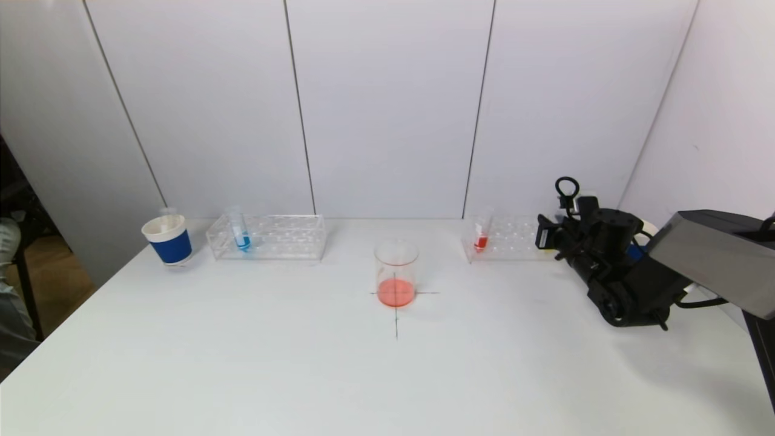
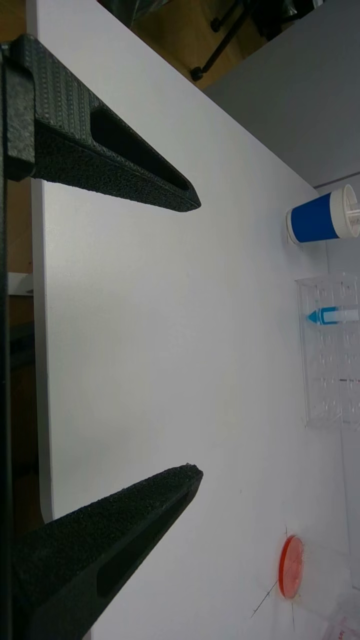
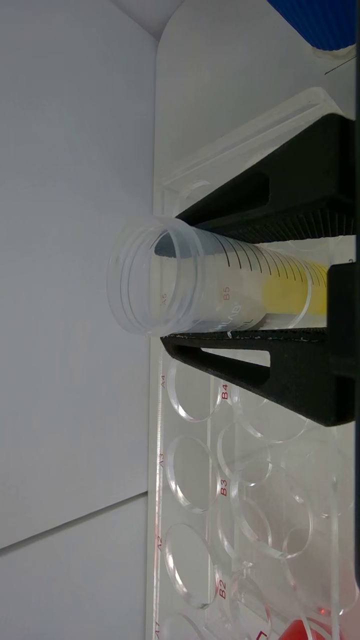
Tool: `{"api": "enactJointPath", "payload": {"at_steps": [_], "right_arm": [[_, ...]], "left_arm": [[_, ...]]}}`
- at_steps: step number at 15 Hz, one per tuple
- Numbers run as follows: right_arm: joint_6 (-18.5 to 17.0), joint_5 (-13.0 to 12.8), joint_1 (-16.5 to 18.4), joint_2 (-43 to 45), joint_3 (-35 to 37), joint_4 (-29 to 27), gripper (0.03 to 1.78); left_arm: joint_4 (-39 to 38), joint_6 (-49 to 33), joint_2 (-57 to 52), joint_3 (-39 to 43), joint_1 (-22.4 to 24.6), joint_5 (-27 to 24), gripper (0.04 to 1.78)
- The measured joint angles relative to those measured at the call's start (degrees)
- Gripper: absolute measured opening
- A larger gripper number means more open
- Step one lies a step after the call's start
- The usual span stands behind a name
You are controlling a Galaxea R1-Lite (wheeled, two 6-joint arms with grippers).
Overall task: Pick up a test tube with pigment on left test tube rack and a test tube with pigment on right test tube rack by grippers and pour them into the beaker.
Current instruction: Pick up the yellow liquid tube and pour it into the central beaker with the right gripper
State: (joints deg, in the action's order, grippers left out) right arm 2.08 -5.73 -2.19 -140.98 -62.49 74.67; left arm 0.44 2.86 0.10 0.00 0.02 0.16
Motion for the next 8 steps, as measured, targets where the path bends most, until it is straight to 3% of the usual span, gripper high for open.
{"api": "enactJointPath", "payload": {"at_steps": [8], "right_arm": [[0.1, 0.0, 0.0, 1.8, 0.4, -1.0, 0.54]], "left_arm": [[0.0, 0.0, 0.0, 0.0, 0.0, 0.0, 1.76]]}}
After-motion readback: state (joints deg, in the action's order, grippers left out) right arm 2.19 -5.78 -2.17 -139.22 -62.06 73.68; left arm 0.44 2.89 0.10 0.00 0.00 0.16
